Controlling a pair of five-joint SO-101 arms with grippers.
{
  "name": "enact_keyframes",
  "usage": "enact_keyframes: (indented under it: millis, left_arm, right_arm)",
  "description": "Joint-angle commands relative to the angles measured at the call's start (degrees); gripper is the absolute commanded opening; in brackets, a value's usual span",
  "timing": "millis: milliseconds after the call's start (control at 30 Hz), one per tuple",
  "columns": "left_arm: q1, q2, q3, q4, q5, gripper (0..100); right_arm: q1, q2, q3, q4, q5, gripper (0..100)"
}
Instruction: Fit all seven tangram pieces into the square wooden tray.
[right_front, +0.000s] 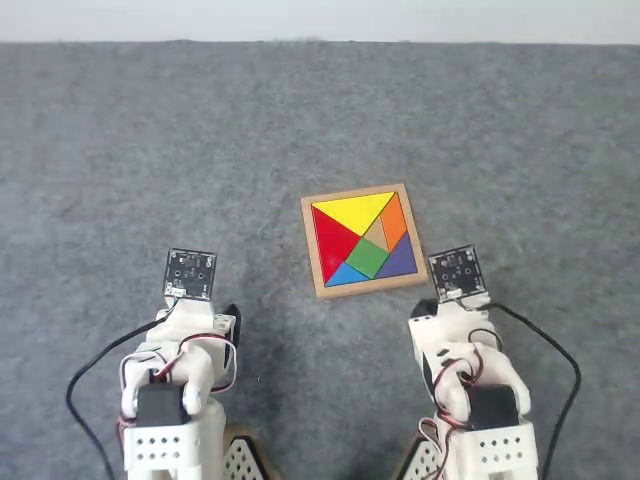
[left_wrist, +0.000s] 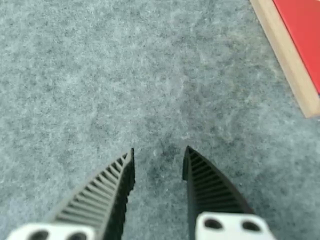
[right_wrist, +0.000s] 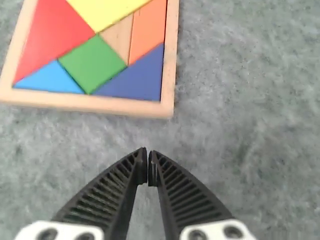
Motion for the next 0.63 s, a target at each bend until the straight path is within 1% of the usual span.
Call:
enact_keyframes:
  millis: [0,100,600]
  left_arm:
    - [0.1,-1.6,-0.5,0.5,-0.4,15]
    - [0.1,-1.6,-0.5,0.5,-0.4,15]
    - [0.1,-1.6,-0.5,0.5,-0.4,15]
  right_arm:
    - [0.7,-0.4,0.9,5.1,0.6,1.2]
    - [0.8,-0.5,0.9,6.5,0.6,1.2]
    - [0.7,-0.5,0.9,6.7,0.6,1.2]
